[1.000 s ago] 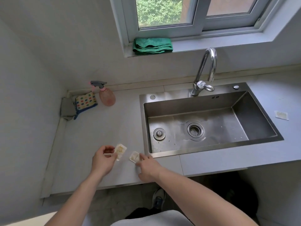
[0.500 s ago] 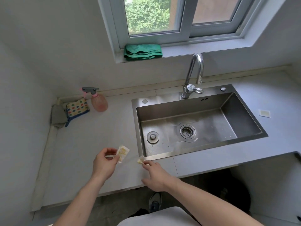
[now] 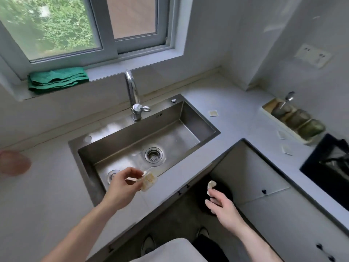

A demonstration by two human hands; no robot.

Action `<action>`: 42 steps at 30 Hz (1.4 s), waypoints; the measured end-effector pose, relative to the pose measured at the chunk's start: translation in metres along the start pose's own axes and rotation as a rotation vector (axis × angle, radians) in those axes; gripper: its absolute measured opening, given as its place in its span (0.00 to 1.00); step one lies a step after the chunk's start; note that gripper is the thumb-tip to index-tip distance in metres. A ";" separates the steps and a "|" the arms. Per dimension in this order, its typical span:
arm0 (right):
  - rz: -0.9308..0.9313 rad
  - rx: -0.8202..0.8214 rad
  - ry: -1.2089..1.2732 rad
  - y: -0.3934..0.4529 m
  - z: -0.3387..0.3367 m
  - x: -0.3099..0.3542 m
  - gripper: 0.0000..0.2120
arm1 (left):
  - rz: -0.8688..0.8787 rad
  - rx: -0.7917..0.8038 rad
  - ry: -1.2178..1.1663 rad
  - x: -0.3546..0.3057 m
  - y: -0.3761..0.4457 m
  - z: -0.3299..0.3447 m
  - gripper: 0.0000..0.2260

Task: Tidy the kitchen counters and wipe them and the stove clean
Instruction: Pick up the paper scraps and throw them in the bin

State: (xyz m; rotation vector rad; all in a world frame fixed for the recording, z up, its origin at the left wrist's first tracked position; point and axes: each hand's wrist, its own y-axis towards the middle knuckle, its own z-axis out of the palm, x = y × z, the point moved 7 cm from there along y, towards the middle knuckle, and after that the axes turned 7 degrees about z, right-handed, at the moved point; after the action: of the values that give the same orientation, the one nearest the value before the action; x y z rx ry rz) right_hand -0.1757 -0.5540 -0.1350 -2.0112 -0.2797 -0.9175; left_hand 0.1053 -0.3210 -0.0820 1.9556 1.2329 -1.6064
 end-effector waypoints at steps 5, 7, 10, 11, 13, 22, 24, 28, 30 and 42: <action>0.167 -0.083 0.035 0.014 -0.055 -0.065 0.24 | 0.037 0.152 0.084 -0.030 0.012 0.086 0.04; 0.223 -0.090 -0.060 0.021 -0.069 -0.087 0.19 | 0.029 0.185 0.112 -0.037 0.011 0.115 0.04; 0.305 -0.050 -0.159 0.033 -0.090 -0.116 0.16 | 0.039 0.236 0.134 -0.043 0.014 0.161 0.05; 0.316 -0.043 -0.157 0.039 -0.098 -0.122 0.20 | 0.042 0.256 0.153 -0.045 0.015 0.176 0.05; 0.330 -0.015 -0.148 0.050 -0.112 -0.128 0.25 | 0.047 0.267 0.197 -0.046 0.018 0.199 0.05; 0.385 0.074 -0.158 0.123 -0.192 -0.134 0.29 | -0.009 0.190 0.286 -0.055 0.030 0.288 0.08; 0.389 0.093 -0.175 0.140 -0.207 -0.134 0.27 | -0.012 0.179 0.294 -0.061 0.030 0.308 0.07; 0.376 0.108 -0.181 0.159 -0.221 -0.127 0.24 | -0.012 0.189 0.330 -0.068 0.031 0.334 0.06; 0.369 0.111 -0.168 0.161 -0.227 -0.125 0.23 | -0.018 0.206 0.339 -0.071 0.035 0.343 0.05; 0.426 -0.058 -0.122 0.121 -0.283 -0.175 0.22 | -0.049 0.528 0.545 -0.070 0.116 0.458 0.08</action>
State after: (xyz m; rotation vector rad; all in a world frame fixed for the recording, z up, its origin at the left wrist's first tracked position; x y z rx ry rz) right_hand -0.3782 -0.8251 -0.2382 -2.0725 0.1108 -0.5413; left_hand -0.0937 -0.7411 -0.1923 2.8567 1.1026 -1.5920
